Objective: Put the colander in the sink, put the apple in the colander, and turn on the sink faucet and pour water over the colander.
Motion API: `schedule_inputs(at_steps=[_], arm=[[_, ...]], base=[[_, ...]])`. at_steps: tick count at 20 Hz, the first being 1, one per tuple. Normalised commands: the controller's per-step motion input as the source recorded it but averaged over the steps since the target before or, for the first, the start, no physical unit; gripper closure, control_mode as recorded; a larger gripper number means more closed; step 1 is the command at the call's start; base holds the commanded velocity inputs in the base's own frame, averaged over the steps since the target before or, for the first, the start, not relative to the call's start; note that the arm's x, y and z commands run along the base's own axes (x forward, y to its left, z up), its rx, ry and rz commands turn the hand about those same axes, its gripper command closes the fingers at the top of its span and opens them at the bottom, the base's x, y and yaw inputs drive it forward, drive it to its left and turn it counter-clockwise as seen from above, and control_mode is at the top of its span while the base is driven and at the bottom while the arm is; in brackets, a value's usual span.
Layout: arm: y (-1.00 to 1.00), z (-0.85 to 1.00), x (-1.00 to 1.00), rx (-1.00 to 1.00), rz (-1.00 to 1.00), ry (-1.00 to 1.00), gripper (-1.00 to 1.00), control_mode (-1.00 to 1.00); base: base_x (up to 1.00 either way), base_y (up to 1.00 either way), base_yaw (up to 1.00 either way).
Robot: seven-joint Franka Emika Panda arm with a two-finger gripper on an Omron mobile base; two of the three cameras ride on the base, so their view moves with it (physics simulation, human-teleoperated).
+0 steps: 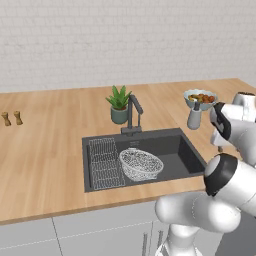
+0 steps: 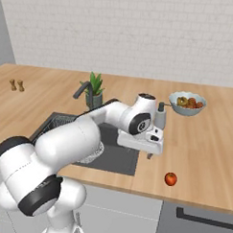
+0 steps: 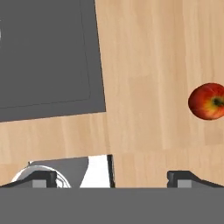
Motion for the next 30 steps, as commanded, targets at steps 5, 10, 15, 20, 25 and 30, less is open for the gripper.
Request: schedule_inputs(at_steps=[5, 10, 15, 20, 25, 30], arm=[[-0.61, -0.07, 0.00, -0.10, -0.15, 0.00, -1.00, -1.00], [-0.31, -0.14, 0.00, 0.00, -0.03, -0.02, -1.00, -1.00], [-0.22, -0.22, 0.06, 0.00, 0.00, -0.03, -1.00, -1.00], [-0.25, -0.26, 0.03, 0.00, 0.00, 0.00, -1.00, -1.00], [-0.24, -0.20, 0.00, 0.00, 0.00, 0.00, -1.00, -1.00], [-0.09, -0.13, 0.00, 0.00, -0.01, 0.00, -1.00, -1.00]], base=[[0.00, 0.00, 0.00], [0.00, 0.00, 0.00], [0.00, 0.00, 0.00], [0.00, 0.00, 0.00], [0.00, 0.00, 0.00], [0.00, 0.00, 0.00]])
